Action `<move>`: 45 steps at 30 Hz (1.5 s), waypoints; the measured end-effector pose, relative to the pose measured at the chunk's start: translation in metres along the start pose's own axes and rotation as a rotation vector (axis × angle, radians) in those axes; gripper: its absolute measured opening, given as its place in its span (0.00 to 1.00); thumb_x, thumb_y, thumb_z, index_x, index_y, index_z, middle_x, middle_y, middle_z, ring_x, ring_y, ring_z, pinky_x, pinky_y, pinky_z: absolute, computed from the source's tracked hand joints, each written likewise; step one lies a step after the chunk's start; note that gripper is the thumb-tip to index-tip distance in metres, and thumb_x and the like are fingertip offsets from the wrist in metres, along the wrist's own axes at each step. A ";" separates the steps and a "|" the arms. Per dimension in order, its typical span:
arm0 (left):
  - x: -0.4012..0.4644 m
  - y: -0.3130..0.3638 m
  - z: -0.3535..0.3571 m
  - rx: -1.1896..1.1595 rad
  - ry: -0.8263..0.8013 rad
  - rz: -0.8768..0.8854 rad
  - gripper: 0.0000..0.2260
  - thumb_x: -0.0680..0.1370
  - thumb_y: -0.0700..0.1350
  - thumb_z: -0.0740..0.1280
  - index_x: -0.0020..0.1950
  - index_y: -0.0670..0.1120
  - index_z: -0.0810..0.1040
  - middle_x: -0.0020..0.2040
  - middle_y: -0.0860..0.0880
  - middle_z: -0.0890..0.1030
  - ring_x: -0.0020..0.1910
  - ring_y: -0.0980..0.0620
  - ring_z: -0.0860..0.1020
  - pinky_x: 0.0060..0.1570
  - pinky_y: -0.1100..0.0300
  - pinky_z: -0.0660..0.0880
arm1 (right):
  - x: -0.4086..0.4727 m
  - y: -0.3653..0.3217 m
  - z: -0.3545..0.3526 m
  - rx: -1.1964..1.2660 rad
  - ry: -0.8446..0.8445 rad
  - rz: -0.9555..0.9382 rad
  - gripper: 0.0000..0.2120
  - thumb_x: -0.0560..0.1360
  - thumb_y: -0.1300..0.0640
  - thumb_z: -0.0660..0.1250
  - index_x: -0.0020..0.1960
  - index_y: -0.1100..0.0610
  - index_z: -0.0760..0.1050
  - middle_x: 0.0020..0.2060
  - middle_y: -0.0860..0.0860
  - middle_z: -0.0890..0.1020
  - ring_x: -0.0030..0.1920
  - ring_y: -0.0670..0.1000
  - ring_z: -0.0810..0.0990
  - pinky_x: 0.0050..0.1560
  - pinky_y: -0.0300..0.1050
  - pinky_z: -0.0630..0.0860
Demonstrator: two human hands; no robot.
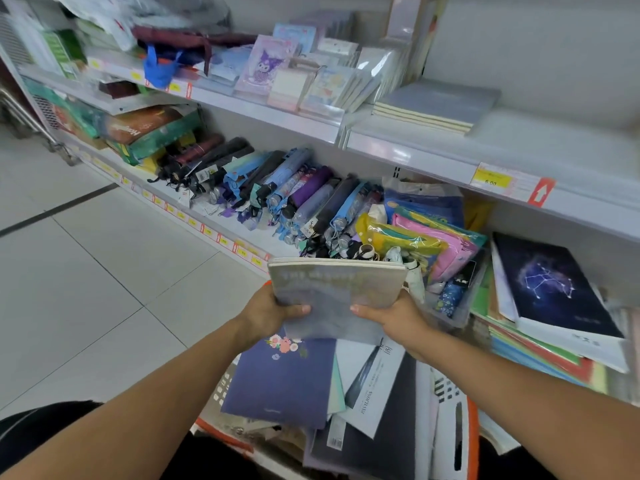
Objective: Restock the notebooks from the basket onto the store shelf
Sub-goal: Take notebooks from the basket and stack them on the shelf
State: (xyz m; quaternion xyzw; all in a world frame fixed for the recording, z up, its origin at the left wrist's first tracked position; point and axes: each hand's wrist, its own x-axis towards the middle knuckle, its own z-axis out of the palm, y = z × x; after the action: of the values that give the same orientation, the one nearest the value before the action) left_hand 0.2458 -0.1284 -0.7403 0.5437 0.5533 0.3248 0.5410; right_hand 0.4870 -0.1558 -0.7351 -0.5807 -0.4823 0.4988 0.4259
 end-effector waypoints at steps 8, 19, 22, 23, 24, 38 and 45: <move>-0.013 0.154 0.001 -0.363 0.080 0.319 0.09 0.80 0.43 0.65 0.59 0.44 0.78 0.52 0.47 0.85 0.50 0.48 0.84 0.48 0.55 0.81 | -0.006 -0.122 -0.033 0.132 -0.049 -0.197 0.14 0.68 0.56 0.77 0.53 0.54 0.82 0.47 0.49 0.87 0.50 0.49 0.86 0.53 0.46 0.81; 0.036 0.286 0.040 -0.230 -0.176 0.111 0.24 0.76 0.45 0.71 0.70 0.44 0.68 0.65 0.44 0.77 0.54 0.44 0.83 0.41 0.54 0.82 | 0.000 -0.221 -0.124 0.563 0.252 -0.040 0.05 0.78 0.63 0.68 0.50 0.54 0.76 0.39 0.47 0.85 0.37 0.47 0.84 0.29 0.45 0.82; 0.048 0.292 0.055 -0.256 -0.157 0.140 0.21 0.78 0.43 0.69 0.69 0.43 0.68 0.62 0.42 0.78 0.50 0.44 0.84 0.42 0.54 0.82 | 0.043 -0.246 -0.155 0.639 0.288 0.064 0.06 0.79 0.69 0.63 0.54 0.62 0.76 0.49 0.56 0.79 0.39 0.54 0.82 0.24 0.45 0.80; 0.052 0.294 0.058 -0.245 -0.138 0.155 0.21 0.78 0.43 0.70 0.69 0.43 0.69 0.61 0.42 0.78 0.50 0.44 0.84 0.43 0.54 0.82 | 0.059 -0.251 -0.161 0.645 0.281 0.093 0.09 0.80 0.70 0.62 0.58 0.64 0.75 0.52 0.58 0.79 0.39 0.56 0.83 0.23 0.45 0.79; 0.056 0.294 0.058 -0.228 -0.120 0.167 0.20 0.78 0.44 0.69 0.69 0.43 0.70 0.61 0.43 0.79 0.51 0.45 0.84 0.45 0.54 0.82 | 0.076 -0.255 -0.166 0.646 0.279 0.117 0.09 0.81 0.70 0.60 0.60 0.66 0.74 0.55 0.60 0.78 0.42 0.58 0.82 0.22 0.46 0.78; 0.089 0.273 0.021 -0.284 0.050 0.198 0.11 0.80 0.42 0.67 0.61 0.43 0.76 0.57 0.44 0.81 0.50 0.48 0.82 0.51 0.54 0.78 | 0.190 -0.250 -0.169 -0.206 0.363 0.085 0.13 0.66 0.70 0.78 0.36 0.61 0.73 0.40 0.59 0.80 0.40 0.53 0.80 0.46 0.46 0.82; 0.094 0.262 0.015 -0.299 0.067 0.198 0.10 0.80 0.41 0.66 0.61 0.44 0.76 0.56 0.44 0.82 0.48 0.48 0.82 0.53 0.53 0.78 | 0.180 -0.256 -0.161 -0.688 0.456 0.080 0.25 0.63 0.46 0.82 0.42 0.58 0.70 0.46 0.53 0.75 0.45 0.52 0.75 0.42 0.43 0.71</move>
State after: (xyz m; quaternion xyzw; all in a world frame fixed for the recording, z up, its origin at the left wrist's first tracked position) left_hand 0.3422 0.0097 -0.5187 0.4976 0.4605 0.4731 0.5625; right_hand 0.6181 0.0633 -0.4930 -0.8030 -0.4912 0.1831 0.2833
